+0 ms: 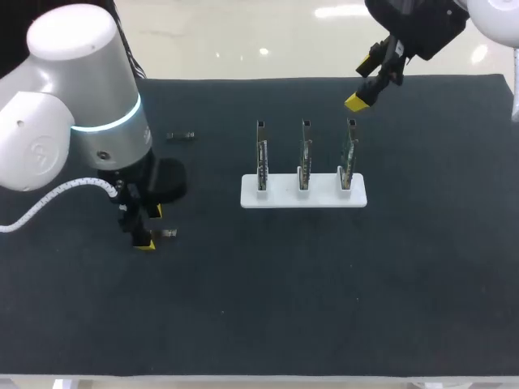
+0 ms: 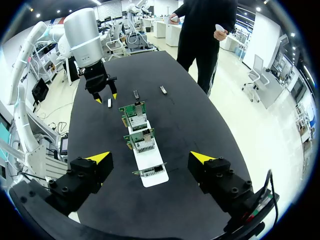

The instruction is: Pick up the optical module with the left hand, and insert it into the network port with the right hand.

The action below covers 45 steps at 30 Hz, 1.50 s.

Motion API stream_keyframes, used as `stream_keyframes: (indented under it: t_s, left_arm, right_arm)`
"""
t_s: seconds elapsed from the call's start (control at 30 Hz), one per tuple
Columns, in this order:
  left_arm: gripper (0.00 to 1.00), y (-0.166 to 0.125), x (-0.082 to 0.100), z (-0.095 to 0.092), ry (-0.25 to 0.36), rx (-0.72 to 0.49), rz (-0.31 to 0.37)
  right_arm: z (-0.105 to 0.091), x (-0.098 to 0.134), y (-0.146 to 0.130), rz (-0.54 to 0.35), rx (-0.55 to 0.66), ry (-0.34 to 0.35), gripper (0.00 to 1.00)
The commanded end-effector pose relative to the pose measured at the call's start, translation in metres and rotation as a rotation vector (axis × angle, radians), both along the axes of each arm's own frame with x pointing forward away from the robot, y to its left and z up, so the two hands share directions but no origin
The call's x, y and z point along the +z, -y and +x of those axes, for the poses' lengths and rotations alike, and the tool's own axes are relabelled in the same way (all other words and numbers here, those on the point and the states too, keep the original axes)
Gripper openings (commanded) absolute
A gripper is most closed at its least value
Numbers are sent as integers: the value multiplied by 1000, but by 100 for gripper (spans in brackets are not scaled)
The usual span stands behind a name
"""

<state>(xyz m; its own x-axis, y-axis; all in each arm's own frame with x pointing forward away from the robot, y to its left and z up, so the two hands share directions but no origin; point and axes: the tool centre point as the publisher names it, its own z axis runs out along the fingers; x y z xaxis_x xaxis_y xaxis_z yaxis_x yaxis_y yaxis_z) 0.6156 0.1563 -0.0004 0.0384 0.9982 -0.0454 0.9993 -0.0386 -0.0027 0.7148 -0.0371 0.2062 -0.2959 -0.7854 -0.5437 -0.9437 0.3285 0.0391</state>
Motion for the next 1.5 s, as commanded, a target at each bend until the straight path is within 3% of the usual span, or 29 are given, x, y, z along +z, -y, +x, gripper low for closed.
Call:
stream_keyframes:
  t_s: [0.03, 0.7, 0.8, 0.83, 0.9, 1.1, 1.2, 1.27, 1.33, 1.37, 1.4, 1.5]
  left_arm:
    - [100, 0, -1, 1, -2, -4, -1]
    - [100, -7, -9, 0, 12, -2, -19]
    - [82, -7, -10, 1, 14, 0, -19]
    - [66, -7, -10, 1, 14, 0, -18]
    - [49, -7, -10, 1, 14, 1, -17]
    - [41, -8, -12, 3, 18, 1, -14]
    - [27, -8, -13, 4, 22, 1, -13]
    - [29, -8, -14, 4, 24, -1, -13]
    - [23, -8, -16, 5, 27, -1, -12]
    - [6, -7, -17, 5, 30, 0, -12]
    - [0, -7, -17, 5, 32, 1, -11]
    - [0, -7, -14, 7, 40, 6, -19]
  right_arm:
    - [-1, 0, -1, -2, -3, 2, 100]
    - [-1, 0, -1, -2, -3, 2, 100]
    - [-1, 0, -1, -2, -3, 2, 100]
    - [-1, 0, -1, -2, -3, 2, 100]
    - [-1, 0, -1, -2, -3, 2, 100]
    - [-1, 0, -1, -2, -3, 2, 100]
    - [-1, 0, -1, -2, -3, 2, 100]
    - [-1, 0, -1, -2, -3, 2, 100]
    - [-1, 0, -1, -2, -3, 2, 100]
    - [-1, 0, -1, -2, -3, 2, 100]
    - [-1, 0, -1, -2, -3, 2, 100]
    - [-1, 0, -1, -2, -3, 2, 100]
